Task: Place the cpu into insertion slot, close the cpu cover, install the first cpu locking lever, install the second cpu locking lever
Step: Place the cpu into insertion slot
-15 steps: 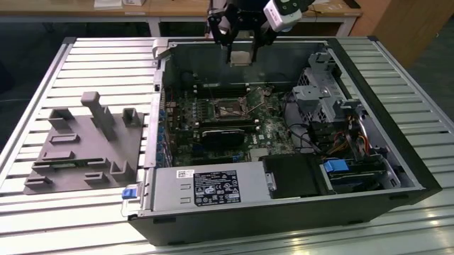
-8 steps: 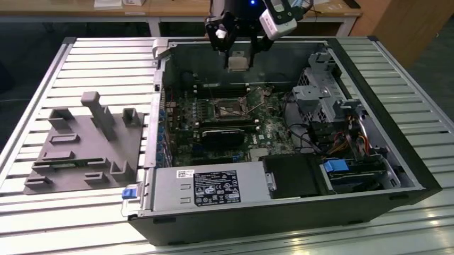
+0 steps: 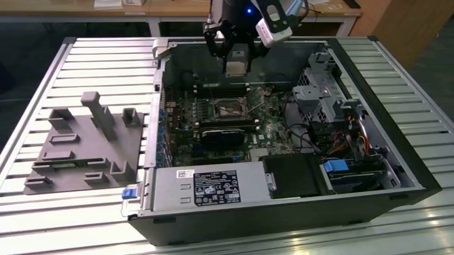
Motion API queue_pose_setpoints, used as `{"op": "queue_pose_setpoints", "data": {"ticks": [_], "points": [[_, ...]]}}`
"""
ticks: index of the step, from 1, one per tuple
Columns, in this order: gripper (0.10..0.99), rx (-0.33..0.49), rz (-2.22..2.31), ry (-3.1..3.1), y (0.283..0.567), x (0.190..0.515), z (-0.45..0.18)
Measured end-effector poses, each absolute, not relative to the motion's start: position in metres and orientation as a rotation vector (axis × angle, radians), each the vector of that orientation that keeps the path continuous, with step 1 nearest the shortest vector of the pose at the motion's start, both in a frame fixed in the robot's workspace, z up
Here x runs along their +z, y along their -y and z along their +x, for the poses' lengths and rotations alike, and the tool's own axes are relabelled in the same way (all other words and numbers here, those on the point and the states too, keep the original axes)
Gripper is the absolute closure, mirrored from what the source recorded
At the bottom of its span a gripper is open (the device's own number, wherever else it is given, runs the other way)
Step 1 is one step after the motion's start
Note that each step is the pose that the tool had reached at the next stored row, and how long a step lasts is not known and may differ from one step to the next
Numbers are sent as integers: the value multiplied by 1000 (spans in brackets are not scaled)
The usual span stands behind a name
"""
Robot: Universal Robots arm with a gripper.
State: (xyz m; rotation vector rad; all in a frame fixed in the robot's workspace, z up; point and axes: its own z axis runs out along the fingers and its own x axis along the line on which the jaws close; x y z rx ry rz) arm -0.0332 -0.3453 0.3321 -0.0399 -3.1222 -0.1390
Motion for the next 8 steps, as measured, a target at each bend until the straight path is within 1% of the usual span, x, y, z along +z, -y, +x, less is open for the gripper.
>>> {"op": "queue_pose_setpoints", "data": {"ticks": [8], "points": [[549,-139,-40,3123,345,318,-35]]}}
